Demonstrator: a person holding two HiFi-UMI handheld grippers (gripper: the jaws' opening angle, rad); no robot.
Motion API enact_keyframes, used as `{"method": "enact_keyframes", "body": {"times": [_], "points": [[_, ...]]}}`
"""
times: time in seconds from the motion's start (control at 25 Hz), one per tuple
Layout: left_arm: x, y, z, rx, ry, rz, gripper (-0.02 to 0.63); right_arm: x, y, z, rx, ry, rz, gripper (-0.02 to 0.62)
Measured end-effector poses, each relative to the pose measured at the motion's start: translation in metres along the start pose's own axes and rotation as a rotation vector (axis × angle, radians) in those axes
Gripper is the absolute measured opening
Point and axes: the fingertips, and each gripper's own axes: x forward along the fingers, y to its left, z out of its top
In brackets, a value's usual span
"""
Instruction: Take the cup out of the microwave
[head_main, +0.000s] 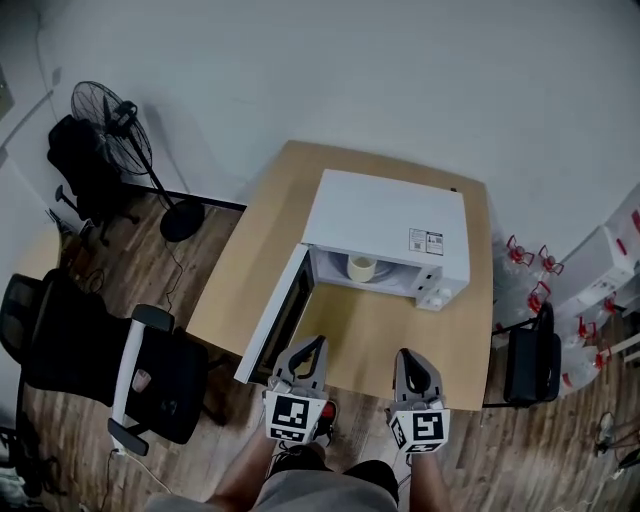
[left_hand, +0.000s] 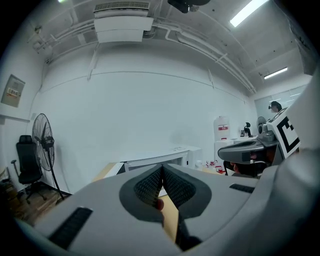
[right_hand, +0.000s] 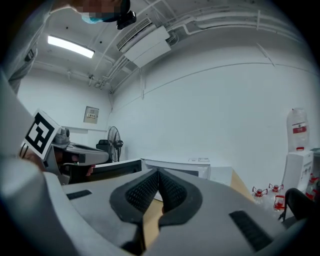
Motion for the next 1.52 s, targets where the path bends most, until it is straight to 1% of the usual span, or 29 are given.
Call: {"method": "enact_keyframes", "body": {"times": [0.16,0.32,0.44,0.88,1.12,1.2,1.32,1.36,1.4,1.44,1.52], "points": [[0.023,0.016,-0.011,-0.002,0.016,-0.036,0.023,0.028,-0.004,-0.005,-0.005,0.009,-0.038,0.018],[0.044,0.023,-0.024,-0.009,0.039,-0.061,0.022,0.054,-0.008,-0.015,-0.014,0.021,-0.044,0.018],[0.063,0.026,-0.036,-0.021,0.052,-0.066,0.022,0.074,-0.012,-0.024,-0.023,0.028,-0.037,0.018],[0.133,0.046,-0.070,-0.047,0.079,0.010,0.023,0.151,-0.027,-0.080,-0.006,0.068,0.058,0.018],[0.154,0.050,-0.095,-0.069,0.099,0.043,0.023,0.178,-0.033,-0.108,0.037,0.092,0.100,0.018],[0.159,0.052,-0.103,-0.080,0.110,0.057,0.023,0.188,-0.035,-0.117,0.034,0.101,0.111,0.018],[0.167,0.056,-0.110,-0.071,0.116,0.070,0.023,0.204,-0.036,-0.125,0.010,0.104,0.134,0.020],[0.168,0.057,-0.112,-0.068,0.117,0.074,0.023,0.209,-0.036,-0.127,0.008,0.107,0.145,0.025],[0.170,0.058,-0.113,-0.067,0.118,0.080,0.023,0.214,-0.036,-0.129,0.010,0.111,0.155,0.049],[0.170,0.059,-0.114,-0.069,0.120,0.085,0.022,0.219,-0.035,-0.132,0.013,0.117,0.164,0.100],[0.172,0.061,-0.115,-0.073,0.127,0.094,0.023,0.230,-0.033,-0.136,0.028,0.138,0.187,0.168]]}}
